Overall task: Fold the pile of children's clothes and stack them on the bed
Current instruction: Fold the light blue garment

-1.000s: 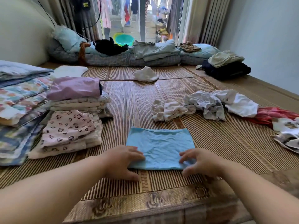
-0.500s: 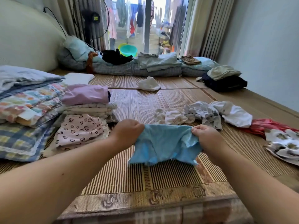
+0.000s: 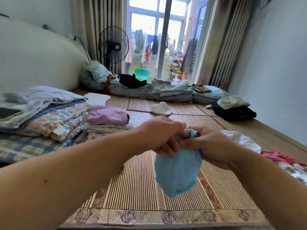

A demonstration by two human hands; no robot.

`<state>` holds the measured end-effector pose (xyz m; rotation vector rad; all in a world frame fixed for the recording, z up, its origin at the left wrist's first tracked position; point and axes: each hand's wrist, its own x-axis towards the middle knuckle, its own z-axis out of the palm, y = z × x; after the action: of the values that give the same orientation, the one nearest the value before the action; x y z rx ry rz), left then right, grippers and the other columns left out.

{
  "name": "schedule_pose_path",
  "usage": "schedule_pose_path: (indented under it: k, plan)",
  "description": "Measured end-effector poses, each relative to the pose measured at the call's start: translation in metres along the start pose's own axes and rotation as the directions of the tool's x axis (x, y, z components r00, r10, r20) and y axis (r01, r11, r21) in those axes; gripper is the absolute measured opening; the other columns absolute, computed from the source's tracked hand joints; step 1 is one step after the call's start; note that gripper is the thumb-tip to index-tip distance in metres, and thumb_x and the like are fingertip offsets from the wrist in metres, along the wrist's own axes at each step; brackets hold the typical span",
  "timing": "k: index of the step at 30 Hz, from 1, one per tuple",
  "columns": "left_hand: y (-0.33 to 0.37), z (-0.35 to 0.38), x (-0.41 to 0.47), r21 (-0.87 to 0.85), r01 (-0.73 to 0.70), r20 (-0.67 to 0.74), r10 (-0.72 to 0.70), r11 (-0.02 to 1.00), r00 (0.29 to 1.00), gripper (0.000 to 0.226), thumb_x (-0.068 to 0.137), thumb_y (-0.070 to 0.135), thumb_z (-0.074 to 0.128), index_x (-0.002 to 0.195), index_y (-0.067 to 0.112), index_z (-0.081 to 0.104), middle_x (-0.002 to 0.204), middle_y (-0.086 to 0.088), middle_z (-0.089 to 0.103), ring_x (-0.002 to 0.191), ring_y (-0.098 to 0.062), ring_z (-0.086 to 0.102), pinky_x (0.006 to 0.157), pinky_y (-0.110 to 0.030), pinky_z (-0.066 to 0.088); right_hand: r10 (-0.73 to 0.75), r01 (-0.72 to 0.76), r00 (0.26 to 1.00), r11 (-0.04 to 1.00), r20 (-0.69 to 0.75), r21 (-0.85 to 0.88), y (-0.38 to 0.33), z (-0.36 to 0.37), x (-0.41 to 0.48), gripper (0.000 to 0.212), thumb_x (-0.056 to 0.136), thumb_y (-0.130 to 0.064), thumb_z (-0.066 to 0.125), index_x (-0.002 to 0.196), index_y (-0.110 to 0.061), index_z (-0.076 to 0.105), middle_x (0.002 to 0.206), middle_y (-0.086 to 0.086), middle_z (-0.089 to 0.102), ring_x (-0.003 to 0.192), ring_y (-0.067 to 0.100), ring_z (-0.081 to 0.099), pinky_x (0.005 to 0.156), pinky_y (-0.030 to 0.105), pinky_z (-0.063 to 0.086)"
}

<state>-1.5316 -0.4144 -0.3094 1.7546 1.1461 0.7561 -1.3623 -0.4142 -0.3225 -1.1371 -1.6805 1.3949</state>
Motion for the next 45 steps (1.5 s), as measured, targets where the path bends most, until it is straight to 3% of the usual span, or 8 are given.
schedule_pose_path:
  k: [3, 6, 11, 16, 20, 25, 36, 45]
  plan:
    - [-0.009, -0.03, -0.003, 0.301, -0.176, -0.189, 0.239, 0.937, 0.952, 0.038, 0.073, 0.052, 0.073, 0.103, 0.03, 0.064, 0.09, 0.007, 0.063, 0.078, -0.006, 0.059, 0.069, -0.027, 0.05, -0.038, 0.038, 0.999, 0.999, 0.003, -0.021, -0.015, 0.006, 0.005, 0.024, 0.083, -0.004, 0.064, 0.106, 0.004, 0.065, 0.106, 0.024, 0.068, 0.092, 0.033, 0.065, 0.086, 0.045, 0.052]
    - [-0.025, -0.048, -0.007, 0.075, 0.052, 0.045, -0.055, 0.996, 0.997, 0.075, 0.051, 0.053, 0.079, 0.12, 0.03, 0.057, 0.114, 0.003, 0.064, 0.106, -0.014, 0.061, 0.096, -0.037, 0.048, -0.04, 0.041, 0.999, 0.998, 0.011, -0.039, -0.028, 0.012, 0.012, 0.016, 0.082, -0.005, 0.065, 0.085, -0.018, 0.074, 0.089, 0.012, 0.07, 0.078, 0.022, 0.067, 0.072, 0.036, 0.053]
    - [-0.045, -0.055, -0.006, -0.218, 0.006, 0.102, 0.017, 0.976, 0.995, 0.025, 0.077, -0.001, 0.072, 0.085, 0.018, 0.058, 0.082, -0.002, 0.064, 0.076, -0.014, 0.064, 0.064, -0.027, 0.051, 0.165, -0.142, 0.984, 0.95, 0.064, -0.277, -0.047, 0.021, 0.014, 0.045, 0.07, 0.0, 0.071, 0.108, -0.022, 0.063, 0.101, 0.014, 0.069, 0.079, 0.024, 0.067, 0.057, 0.029, 0.053]
    - [-0.05, -0.059, -0.01, -0.14, -0.2, -0.033, 0.198, 0.97, 0.98, 0.034, 0.059, 0.021, 0.078, 0.086, 0.036, 0.062, 0.092, -0.004, 0.07, 0.089, -0.024, 0.067, 0.083, -0.042, 0.056, 0.199, -0.168, 0.98, 0.866, 0.015, -0.471, -0.057, 0.051, 0.021, 0.025, 0.083, -0.024, 0.073, 0.105, -0.013, 0.067, 0.1, 0.009, 0.073, 0.086, 0.019, 0.07, 0.08, 0.038, 0.057]
    - [-0.077, -0.076, -0.016, -0.267, -0.09, 0.118, 0.125, 0.959, 0.985, 0.05, 0.073, 0.015, 0.077, 0.119, 0.016, 0.058, 0.117, -0.015, 0.065, 0.108, -0.029, 0.065, 0.092, -0.043, 0.054, 0.144, -0.147, 0.989, 0.948, -0.03, -0.283, -0.061, 0.058, 0.03, 0.017, 0.092, -0.009, 0.059, 0.104, 0.0, 0.067, 0.093, 0.02, 0.072, 0.075, 0.024, 0.066, 0.067, 0.034, 0.055]
    - [-0.139, -0.071, -0.028, -0.173, 0.072, 0.102, -0.055, 0.982, 0.993, 0.026, 0.059, 0.03, 0.077, 0.077, 0.014, 0.07, 0.093, -0.013, 0.067, 0.093, -0.024, 0.06, 0.097, -0.048, 0.046, 0.126, -0.14, 0.968, 0.989, -0.216, -0.047, -0.06, 0.051, 0.036, 0.02, 0.088, -0.014, 0.061, 0.102, -0.002, 0.066, 0.089, 0.017, 0.067, 0.072, 0.024, 0.063, 0.063, 0.032, 0.05]
    - [-0.177, -0.055, -0.025, -0.943, 0.024, -0.084, -0.306, 0.333, 0.948, 0.053, 0.102, 0.043, 0.031, 0.111, 0.008, 0.07, 0.115, -0.019, 0.068, 0.099, -0.032, 0.068, 0.088, -0.045, 0.051, 0.124, -0.146, 0.934, 0.988, -0.335, -0.04, -0.004, 0.053, 0.079, 0.031, 0.092, -0.008, 0.059, 0.122, -0.018, 0.055, 0.113, 0.019, 0.06, 0.085, 0.033, 0.067, 0.075, 0.047, 0.058]
    - [-0.223, -0.09, -0.029, -0.803, -0.014, -0.153, -0.183, 0.595, 0.971, 0.072, 0.074, -0.006, 0.068, 0.138, 0.021, 0.047, 0.129, -0.017, 0.056, 0.106, -0.035, 0.065, 0.083, -0.041, 0.056, -0.058, -0.027, 0.975, 0.928, -0.215, -0.371, 0.019, 0.071, 0.128, 0.025, 0.088, -0.005, 0.062, 0.09, -0.029, 0.072, 0.098, -0.007, 0.07, 0.087, 0.008, 0.064, 0.068, 0.013, 0.05]
